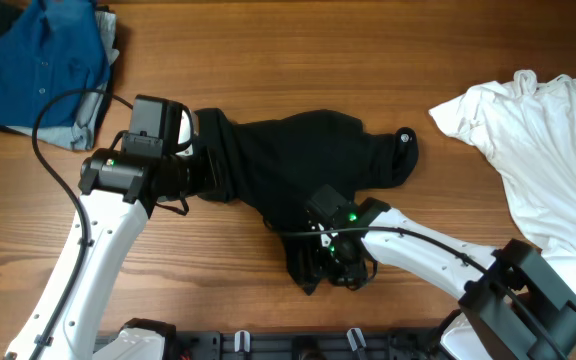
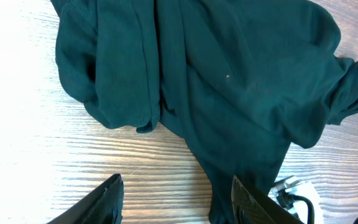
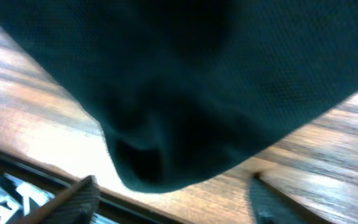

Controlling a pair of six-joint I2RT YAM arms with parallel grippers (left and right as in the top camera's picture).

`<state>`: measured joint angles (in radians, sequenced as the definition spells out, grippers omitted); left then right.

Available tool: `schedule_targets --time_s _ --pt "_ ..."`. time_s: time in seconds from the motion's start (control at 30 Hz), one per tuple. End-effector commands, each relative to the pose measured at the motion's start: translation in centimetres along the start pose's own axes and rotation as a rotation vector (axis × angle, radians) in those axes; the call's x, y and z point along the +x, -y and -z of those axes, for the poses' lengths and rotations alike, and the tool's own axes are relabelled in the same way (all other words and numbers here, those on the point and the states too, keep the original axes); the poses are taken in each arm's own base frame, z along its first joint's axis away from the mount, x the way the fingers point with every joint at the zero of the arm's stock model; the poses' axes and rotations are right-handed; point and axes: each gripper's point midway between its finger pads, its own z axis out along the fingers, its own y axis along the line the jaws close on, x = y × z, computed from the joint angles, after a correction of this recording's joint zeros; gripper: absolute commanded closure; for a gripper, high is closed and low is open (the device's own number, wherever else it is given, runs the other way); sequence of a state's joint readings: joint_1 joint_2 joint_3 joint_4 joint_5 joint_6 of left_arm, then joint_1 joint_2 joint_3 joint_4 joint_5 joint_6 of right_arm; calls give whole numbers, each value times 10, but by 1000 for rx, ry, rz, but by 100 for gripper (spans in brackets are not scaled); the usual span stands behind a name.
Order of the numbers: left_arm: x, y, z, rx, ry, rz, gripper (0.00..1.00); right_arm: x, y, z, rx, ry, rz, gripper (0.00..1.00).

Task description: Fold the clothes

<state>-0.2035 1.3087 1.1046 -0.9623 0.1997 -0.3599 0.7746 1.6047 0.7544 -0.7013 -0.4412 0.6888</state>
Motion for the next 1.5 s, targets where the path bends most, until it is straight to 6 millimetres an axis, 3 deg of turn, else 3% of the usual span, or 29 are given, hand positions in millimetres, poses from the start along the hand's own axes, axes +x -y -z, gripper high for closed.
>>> schedule_targets --time_s 0.0,0.03,0.23,0.5,0.6,0.73,0.97,1.07,1.17,1.47 --pt "-5 5 10 25 28 -21 44 0 17 -13 50 -12 20 45" --pt "-5 6 10 25 29 -21 44 -2 19 -13 66 3 20 51" --pt "-5 6 10 26 29 -21 44 -30 37 -9 187 143 91 60" --pt "-3 6 10 30 19 -23 44 -47 33 -6 188 220 124 41" --pt "-1 6 10 31 14 -43 44 -46 35 -6 193 211 117 53" --pt "0 5 10 29 7 -43 44 -44 38 -5 201 201 111 95" --pt "0 6 10 29 9 -43 45 -57 33 1 202 254 115 95" --pt "0 6 10 29 9 -43 45 -68 26 15 218 302 121 95" --pt "0 6 10 29 9 -43 45 -84 18 48 272 386 125 95" --pt "0 5 10 28 9 -43 41 -111 -38 181 237 637 185 95"
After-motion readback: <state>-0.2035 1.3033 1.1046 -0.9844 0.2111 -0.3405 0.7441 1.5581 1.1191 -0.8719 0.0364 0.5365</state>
